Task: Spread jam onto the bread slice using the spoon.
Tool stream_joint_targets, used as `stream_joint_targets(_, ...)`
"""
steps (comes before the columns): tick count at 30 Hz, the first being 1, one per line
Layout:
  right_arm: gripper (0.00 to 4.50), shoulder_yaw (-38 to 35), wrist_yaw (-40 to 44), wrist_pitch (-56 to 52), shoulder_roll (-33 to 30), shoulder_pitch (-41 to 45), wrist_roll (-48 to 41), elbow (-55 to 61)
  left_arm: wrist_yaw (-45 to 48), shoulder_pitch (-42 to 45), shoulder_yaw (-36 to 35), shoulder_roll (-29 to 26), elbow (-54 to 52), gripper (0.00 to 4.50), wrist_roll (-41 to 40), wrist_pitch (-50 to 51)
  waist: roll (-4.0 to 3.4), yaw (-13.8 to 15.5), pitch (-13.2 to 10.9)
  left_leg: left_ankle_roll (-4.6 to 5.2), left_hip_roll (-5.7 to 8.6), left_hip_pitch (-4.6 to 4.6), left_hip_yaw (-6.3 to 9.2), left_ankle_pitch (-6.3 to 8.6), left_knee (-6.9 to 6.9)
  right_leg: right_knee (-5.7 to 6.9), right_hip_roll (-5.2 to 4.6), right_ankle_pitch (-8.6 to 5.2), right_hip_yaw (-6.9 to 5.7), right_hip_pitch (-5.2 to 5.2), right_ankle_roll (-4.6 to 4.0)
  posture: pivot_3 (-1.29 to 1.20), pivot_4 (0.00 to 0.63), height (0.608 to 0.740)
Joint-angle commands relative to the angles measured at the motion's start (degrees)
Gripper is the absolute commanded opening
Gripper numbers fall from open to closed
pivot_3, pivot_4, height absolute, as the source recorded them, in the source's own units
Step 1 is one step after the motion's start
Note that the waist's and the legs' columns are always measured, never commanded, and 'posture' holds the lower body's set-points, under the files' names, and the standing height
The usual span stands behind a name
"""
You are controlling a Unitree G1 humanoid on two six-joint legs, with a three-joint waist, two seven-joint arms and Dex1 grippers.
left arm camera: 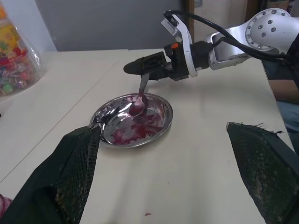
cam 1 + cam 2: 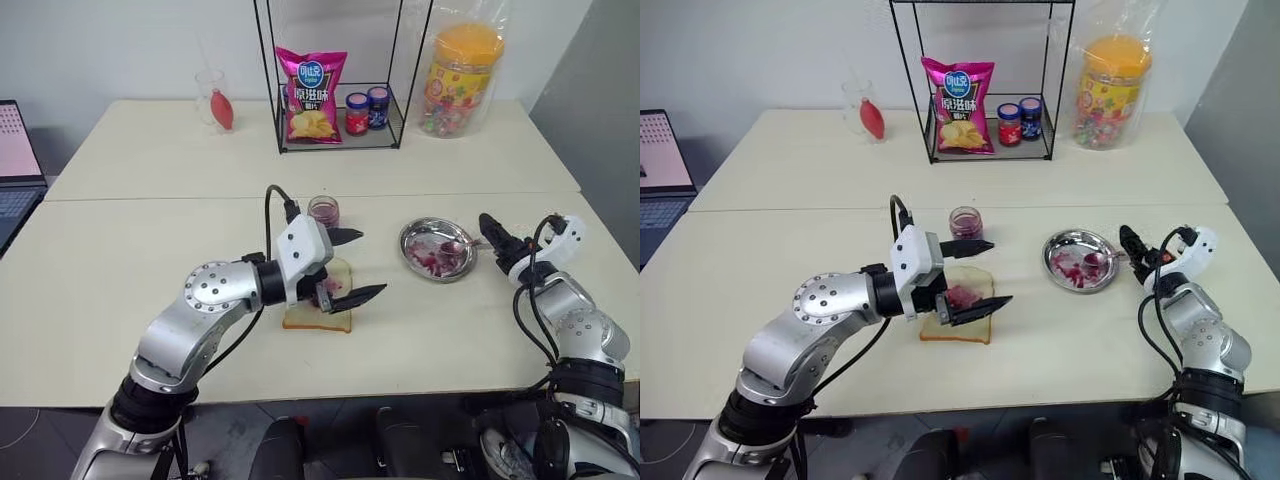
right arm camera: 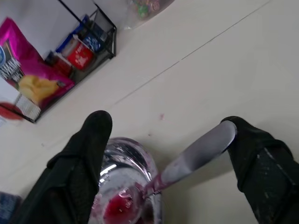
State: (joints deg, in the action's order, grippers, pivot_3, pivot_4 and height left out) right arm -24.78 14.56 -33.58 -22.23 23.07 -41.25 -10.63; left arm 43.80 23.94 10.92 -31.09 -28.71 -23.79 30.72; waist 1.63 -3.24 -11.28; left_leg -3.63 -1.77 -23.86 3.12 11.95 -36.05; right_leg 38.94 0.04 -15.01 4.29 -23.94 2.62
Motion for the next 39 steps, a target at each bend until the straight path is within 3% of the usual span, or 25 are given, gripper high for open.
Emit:
stream_joint_targets(1,4.16,3.1,3.4,3.7,-1.8,-1.3,4.5,3.6,-0.2,1.1,-0.2,0.6,-1.4,4.50,-0.1,-0.2,0.00,-0.1,0.0,0.00,0.00,0.00,0.00,0.00,0.00,0.00,0.00,0.00,0.00,0.00,0.00,0.00,0.150,0.740)
stream_joint_targets(7,4.16,7.3,6.5,9.6,-3.3,-2.6,11.6,4.2,-0.5,1.5,0.0,1.0,-1.3,4.50,0.0,-0.1,0.00,0.0,0.0,-0.01,0.00,0.01,0.00,0.00,-0.01,0.01,0.00,0.00,0.00,0.00,0.00,0.00,0.150,0.740)
stream_joint_targets(11,4.16,6.1,2.2,14.5,-3.3,-1.3,16.6,2.0,-0.8,1.7,-0.1,1.4,-1.5,4.50,0.0,0.2,0.00,0.0,0.0,-0.01,0.00,0.01,0.01,0.00,-0.01,0.01,0.00,0.01,0.00,0.01,0.01,0.00,0.150,0.740)
stream_joint_targets(17,4.16,3.8,2.7,17.8,-3.2,-0.6,16.0,4.4,-1.2,0.9,-3.4,-0.5,-2.1,4.50,-0.8,1.4,0.00,0.0,0.0,-0.01,0.00,0.01,0.01,0.00,-0.02,0.01,-0.01,0.01,0.00,0.02,0.00,0.00,0.150,0.740)
stream_joint_targets(25,4.16,5.0,14.5,11.2,-10.5,-7.6,10.8,19.6,0.0,-4.5,-15.3,-11.9,1.9,4.50,0.4,2.8,-0.02,0.0,0.0,-0.01,0.00,0.02,0.06,0.00,-0.01,0.03,-0.02,0.00,-0.04,0.01,0.00,0.00,0.150,0.740)
stream_joint_targets(30,4.16,2.9,29.3,5.2,-23.3,-18.7,6.1,29.7,4.4,-14.1,-24.6,-22.5,9.7,4.50,5.2,-3.6,-0.04,0.1,0.0,0.00,-0.01,0.13,0.09,0.00,0.00,-0.02,-0.04,-0.06,-0.09,0.15,-0.08,0.00,0.150,0.740)
stream_joint_targets(34,4.16,-1.6,35.6,2.3,-28.7,-24.4,2.7,31.4,9.2,-20.8,-28.3,-25.2,11.3,4.50,4.5,-6.9,-0.01,0.2,0.0,0.00,-0.02,0.17,0.06,0.00,-0.03,-0.05,-0.07,-0.08,-0.11,0.20,-0.13,0.00,0.150,0.740)
stream_joint_targets(39,4.16,-4.8,41.2,2.8,-32.5,-29.2,3.4,31.4,10.5,-21.9,-29.2,-24.8,11.4,4.50,3.5,-6.9,0.07,0.9,0.0,-0.01,0.02,0.37,0.03,0.01,-0.04,-0.09,-0.14,-0.26,-0.10,0.42,-0.41,0.00,0.150,0.740)
